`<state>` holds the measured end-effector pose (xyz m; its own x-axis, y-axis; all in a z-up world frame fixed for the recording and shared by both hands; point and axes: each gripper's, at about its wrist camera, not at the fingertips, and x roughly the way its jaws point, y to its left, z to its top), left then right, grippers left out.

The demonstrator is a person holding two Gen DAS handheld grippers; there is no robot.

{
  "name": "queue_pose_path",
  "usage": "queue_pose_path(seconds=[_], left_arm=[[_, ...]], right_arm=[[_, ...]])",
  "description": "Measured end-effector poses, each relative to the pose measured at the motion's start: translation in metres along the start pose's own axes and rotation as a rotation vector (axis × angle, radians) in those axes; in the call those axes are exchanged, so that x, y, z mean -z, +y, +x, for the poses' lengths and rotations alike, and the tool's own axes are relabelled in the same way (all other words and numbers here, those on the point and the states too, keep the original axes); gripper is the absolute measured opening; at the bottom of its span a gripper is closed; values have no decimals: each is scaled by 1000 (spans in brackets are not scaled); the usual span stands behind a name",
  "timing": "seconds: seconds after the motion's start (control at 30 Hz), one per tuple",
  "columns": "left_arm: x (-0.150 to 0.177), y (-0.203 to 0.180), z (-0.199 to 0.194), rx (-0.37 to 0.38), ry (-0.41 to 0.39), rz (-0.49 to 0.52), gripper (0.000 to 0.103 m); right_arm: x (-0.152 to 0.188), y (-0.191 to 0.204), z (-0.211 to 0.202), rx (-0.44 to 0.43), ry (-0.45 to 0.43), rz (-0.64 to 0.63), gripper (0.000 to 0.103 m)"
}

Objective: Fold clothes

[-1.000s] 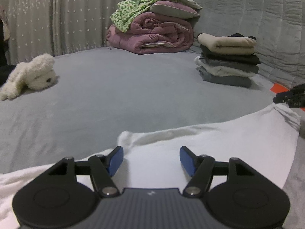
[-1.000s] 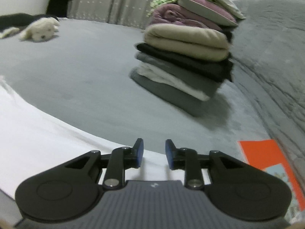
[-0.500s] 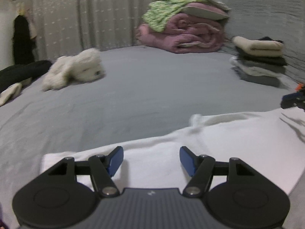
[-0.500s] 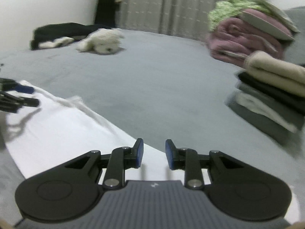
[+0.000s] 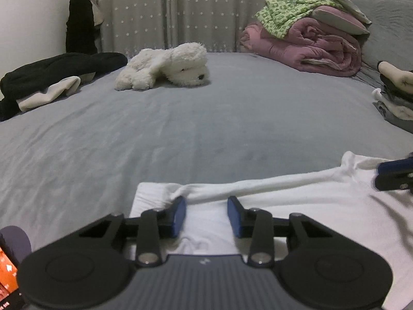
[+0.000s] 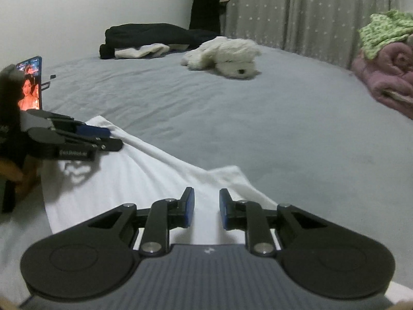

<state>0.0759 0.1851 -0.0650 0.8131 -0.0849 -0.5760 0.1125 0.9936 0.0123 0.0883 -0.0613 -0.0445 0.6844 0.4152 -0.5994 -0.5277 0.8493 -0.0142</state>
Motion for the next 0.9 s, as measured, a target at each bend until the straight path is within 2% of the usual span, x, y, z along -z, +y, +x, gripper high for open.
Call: queue_pose_path(seconds=[0.17,0.27,0.43,0.57,0.63,0.77,0.9], left_arm=[[2,4,0,17,-3,-23,39],[3,5,1,23,-4,-29,39],[2,4,2,19,0,-24,39],[-1,-1,-2,9,7,-1,40],[-4,-5,-5,-2,12,17,43],[-9,-21,-21,-17,-21,65,64],[-10,-35,-36,37,-53,95,67]], right_arm=[[-3,1,31,49,2,-2,19],[-7,-6,36,66,-9,48,18],[-6,-5,37,85,-31,47,18],[-6,-6,27,63,-37,61,28],[-4,-5,17,64,-36,48,31],[4,-2,2,51,-30,15,37],[17,-2,-15,42,-20,-10,39]])
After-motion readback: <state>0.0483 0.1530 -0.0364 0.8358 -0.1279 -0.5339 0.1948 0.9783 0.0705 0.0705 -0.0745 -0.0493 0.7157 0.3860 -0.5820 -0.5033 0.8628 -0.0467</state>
